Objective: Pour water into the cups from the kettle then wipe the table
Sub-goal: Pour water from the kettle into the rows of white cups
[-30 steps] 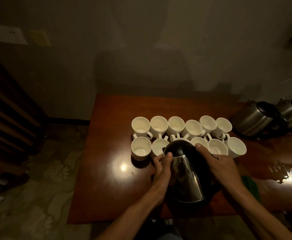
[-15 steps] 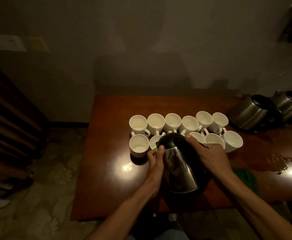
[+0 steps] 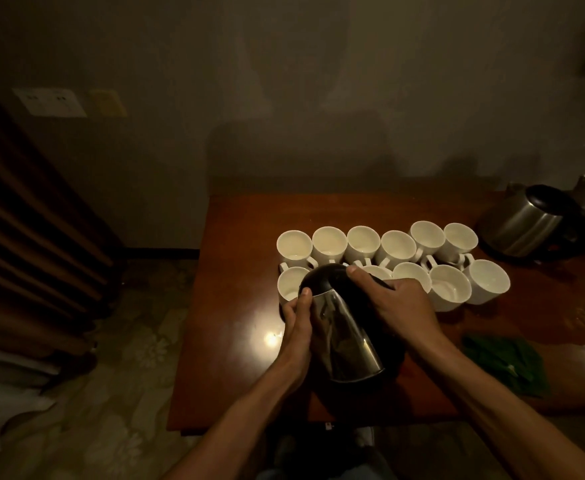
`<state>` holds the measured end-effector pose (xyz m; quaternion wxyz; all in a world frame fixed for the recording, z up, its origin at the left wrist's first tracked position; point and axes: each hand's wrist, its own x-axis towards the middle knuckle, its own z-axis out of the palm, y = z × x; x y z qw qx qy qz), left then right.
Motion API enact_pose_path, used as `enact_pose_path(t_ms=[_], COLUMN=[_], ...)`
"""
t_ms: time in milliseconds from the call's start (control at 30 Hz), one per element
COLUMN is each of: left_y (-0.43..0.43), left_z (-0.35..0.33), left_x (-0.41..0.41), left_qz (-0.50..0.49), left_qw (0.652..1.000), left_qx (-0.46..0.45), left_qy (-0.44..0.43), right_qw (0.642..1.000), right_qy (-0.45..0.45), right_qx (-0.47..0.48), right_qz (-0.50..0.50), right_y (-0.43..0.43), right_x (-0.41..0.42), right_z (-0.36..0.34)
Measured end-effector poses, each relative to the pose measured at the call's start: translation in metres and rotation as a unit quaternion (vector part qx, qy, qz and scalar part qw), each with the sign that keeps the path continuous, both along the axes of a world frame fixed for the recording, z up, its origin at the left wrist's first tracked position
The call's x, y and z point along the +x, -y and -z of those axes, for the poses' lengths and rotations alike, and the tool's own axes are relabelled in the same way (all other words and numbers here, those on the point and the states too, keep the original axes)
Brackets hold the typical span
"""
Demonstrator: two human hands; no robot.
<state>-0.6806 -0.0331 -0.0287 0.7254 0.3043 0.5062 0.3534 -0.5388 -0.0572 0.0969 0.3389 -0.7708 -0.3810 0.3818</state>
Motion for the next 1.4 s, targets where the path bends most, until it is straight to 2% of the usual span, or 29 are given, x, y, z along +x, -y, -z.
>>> enact_pose_path(t_ms=[333, 767, 1033, 1233, 1400], left_y=[-0.014, -0.031, -0.034, -0.034, -0.035], left_z=[0.014, 0.027, 0.014, 0.020, 0.022], left_x=[-0.010, -0.016, -0.023, -0.024, -0.021], left_qz=[-0.004, -0.003, 0.005, 0.018, 0.024], left_qw=[1.000, 0.996, 0.997, 0.997, 0.996], left_qx=[-0.017, -0.088, -0.061, -0.067, -0.062], left_qy=[0.011, 0.007, 0.051, 0.032, 0.055], right_qw=[1.000, 0.998, 0.997, 0.996, 0.996], right_qy=[0.006, 0.003, 0.011, -0.002, -0.003], right_qx=[-0.018, -0.057, -0.063, -0.072, -0.067], right_qz=[-0.006, -0.030, -0.049, -0.055, -0.052], right_y=[-0.012, -0.025, -0.032, -0.031, -0.030], right_x=[-0.013, -0.025, -0.030, -0.028, -0.025], right_z=[0.003, -0.006, -0.013, -0.014, -0.011])
